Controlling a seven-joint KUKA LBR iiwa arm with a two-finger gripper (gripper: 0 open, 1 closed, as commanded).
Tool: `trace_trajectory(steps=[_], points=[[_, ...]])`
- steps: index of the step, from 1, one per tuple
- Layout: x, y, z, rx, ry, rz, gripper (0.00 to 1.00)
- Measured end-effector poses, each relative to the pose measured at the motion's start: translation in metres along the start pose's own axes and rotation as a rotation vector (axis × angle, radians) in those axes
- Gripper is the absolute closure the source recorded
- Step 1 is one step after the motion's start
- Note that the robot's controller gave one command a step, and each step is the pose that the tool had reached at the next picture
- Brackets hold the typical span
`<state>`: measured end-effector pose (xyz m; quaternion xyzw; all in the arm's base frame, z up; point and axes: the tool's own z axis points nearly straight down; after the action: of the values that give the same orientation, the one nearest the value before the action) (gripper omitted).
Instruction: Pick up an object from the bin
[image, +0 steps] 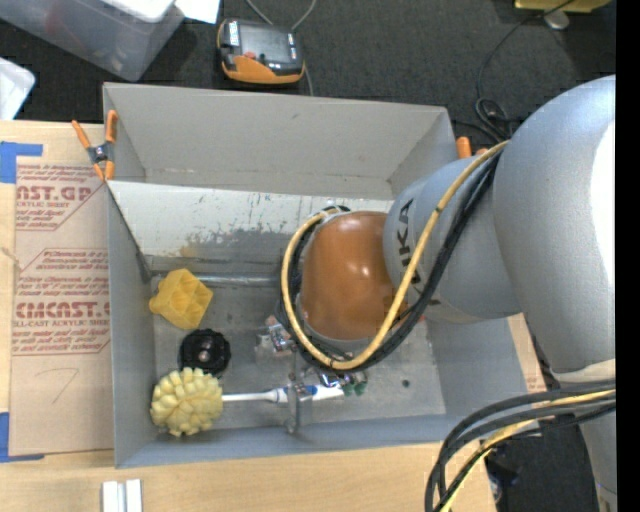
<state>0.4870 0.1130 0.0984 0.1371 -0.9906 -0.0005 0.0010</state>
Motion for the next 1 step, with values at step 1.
trace_trajectory(steps=[1], points=[[-0.0286, 0.1068, 0.0261, 0.004, -0.028, -0.165, 0.00]])
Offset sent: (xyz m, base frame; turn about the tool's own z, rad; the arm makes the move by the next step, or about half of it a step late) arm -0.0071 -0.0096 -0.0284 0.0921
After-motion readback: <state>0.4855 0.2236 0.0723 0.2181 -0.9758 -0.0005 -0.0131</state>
